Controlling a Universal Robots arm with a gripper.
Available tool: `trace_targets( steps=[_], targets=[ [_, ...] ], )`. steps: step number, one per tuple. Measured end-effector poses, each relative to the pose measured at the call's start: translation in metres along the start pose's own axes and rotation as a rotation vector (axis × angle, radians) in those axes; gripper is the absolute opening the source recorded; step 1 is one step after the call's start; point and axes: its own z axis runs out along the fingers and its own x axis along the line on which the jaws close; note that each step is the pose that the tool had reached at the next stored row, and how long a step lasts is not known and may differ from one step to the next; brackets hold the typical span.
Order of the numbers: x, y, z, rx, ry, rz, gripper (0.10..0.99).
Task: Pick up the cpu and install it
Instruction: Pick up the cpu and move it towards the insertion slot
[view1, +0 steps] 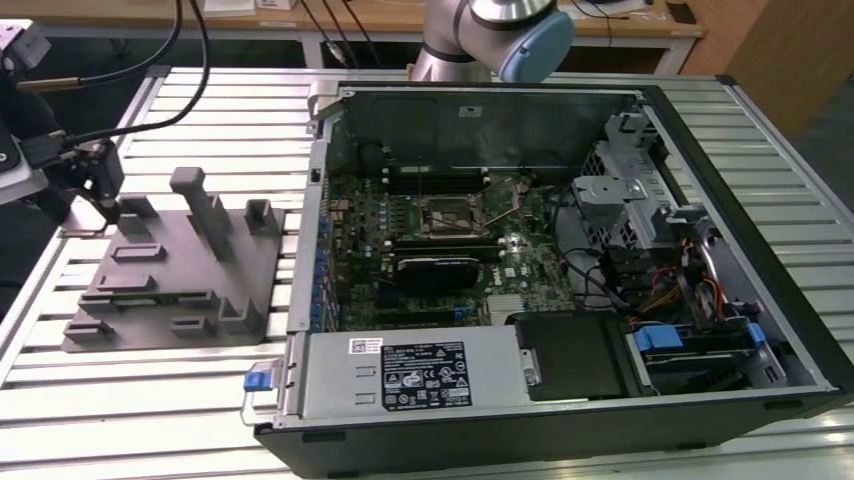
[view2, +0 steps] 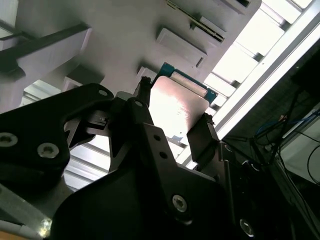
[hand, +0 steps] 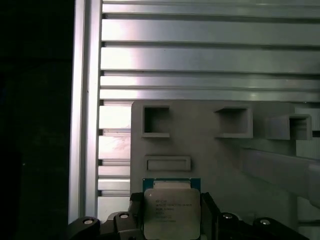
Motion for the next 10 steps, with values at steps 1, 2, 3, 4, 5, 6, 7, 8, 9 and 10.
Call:
trace_targets(
  steps=[1, 2, 3, 4, 5, 6, 7, 8, 9, 10],
  targets=[
    [0.0, 0.0002, -0.0022, 0.0, 0.0, 0.0, 0.541],
    [-0.0001, 0.0003, -0.0043, 0.0, 0.0, 0.0, 0.541],
    [-0.0001, 0.0004, -0.0063, 0.0, 0.0, 0.0, 0.541],
    [-0.0002, 0.0005, -0.0085, 0.0, 0.0, 0.0, 0.541],
    [-0.0003, 0.0007, -0.0106, 0.0, 0.0, 0.0, 0.541],
    [-0.0003, 0.0008, -0.0126, 0.0, 0.0, 0.0, 0.541],
    [-0.0004, 0.0009, -0.0146, 0.0, -0.0001, 0.0, 0.541],
    [-0.0004, 0.0011, -0.0169, 0.0, -0.0001, 0.0, 0.541],
    [-0.0004, 0.0012, -0.019, 0.0, 0.0, 0.0, 0.541],
    [-0.0005, 0.0013, -0.021, 0.0, 0.0, 0.0, 0.541]
  ],
)
